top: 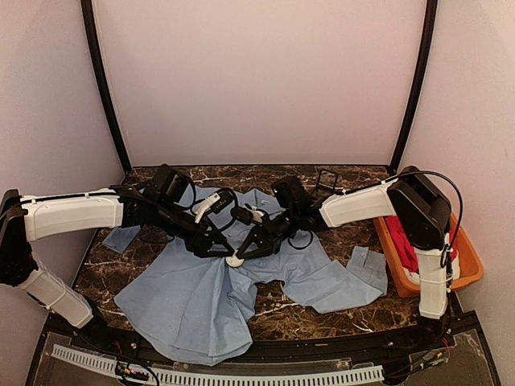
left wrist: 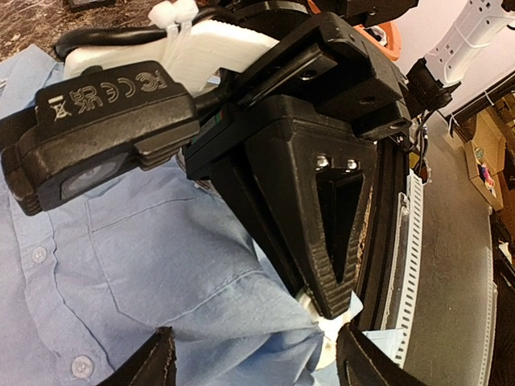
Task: Pin the brooch onto the clothing
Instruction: Pin the brooch to the flattened clothing.
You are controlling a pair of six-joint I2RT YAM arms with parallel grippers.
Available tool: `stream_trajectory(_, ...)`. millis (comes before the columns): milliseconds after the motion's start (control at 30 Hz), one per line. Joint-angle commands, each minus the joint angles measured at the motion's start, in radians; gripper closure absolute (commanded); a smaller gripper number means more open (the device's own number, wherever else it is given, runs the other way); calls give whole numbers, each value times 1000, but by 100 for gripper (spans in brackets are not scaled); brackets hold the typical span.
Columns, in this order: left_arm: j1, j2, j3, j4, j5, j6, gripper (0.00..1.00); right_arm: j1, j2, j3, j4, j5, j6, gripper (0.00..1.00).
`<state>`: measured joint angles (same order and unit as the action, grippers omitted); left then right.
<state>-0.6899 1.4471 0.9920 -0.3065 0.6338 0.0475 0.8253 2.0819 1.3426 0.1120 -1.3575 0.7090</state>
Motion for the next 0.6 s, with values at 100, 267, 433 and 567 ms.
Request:
stream_trajectory(100,-3,-6,-1,-14,42,12,33,11,-20,27,12,-15,-11,100)
stream_trajectory(267,-19,7,16,-50,7,41,33,11,-22,28,8,-11,-12,100)
stream_trajectory(433,-29,16,27,-72,-46,59,33,11,-28,29,2,-11,-16,100)
stream_trajectory(567,-29,10,31,-76,-60,61,35,11,-29,30,-9,-11,-25,100)
